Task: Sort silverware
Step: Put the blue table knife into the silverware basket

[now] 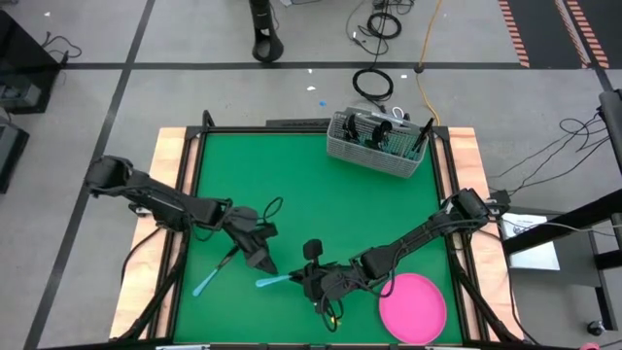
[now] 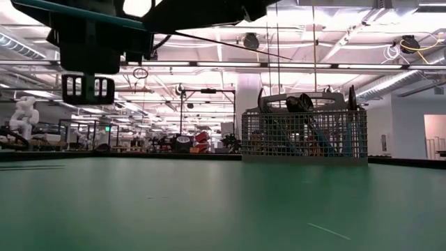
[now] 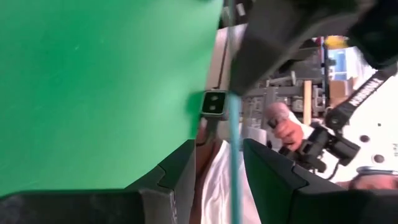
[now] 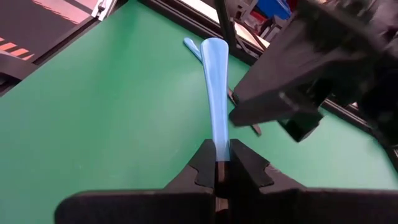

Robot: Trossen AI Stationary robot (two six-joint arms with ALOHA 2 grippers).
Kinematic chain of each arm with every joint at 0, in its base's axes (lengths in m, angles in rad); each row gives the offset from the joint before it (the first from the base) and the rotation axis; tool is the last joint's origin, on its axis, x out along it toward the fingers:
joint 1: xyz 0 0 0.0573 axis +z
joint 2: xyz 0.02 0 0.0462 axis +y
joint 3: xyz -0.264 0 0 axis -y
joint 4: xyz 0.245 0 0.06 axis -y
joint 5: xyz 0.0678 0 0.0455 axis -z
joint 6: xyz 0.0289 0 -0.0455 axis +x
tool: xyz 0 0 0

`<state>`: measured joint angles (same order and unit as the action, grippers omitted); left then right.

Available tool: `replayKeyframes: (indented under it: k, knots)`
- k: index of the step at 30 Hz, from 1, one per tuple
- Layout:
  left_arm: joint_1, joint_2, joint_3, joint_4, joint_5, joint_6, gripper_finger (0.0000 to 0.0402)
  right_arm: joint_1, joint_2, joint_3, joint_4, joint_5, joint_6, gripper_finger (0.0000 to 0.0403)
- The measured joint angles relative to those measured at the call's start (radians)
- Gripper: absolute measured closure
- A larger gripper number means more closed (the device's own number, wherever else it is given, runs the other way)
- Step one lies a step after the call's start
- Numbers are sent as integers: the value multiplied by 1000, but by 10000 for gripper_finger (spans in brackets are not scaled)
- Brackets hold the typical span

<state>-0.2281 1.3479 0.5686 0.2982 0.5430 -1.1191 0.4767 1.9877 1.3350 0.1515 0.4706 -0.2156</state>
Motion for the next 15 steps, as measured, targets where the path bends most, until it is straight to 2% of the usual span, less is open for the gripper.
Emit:
replayKeyframes:
  k: [9,15]
  knots:
    - [-1,54,0,89,34,-2,265,-1,0,0,-2,-1,-14,395]
    - [-1,55,0,87,37,-2,265,-8,0,0,-6,-1,-18,395]
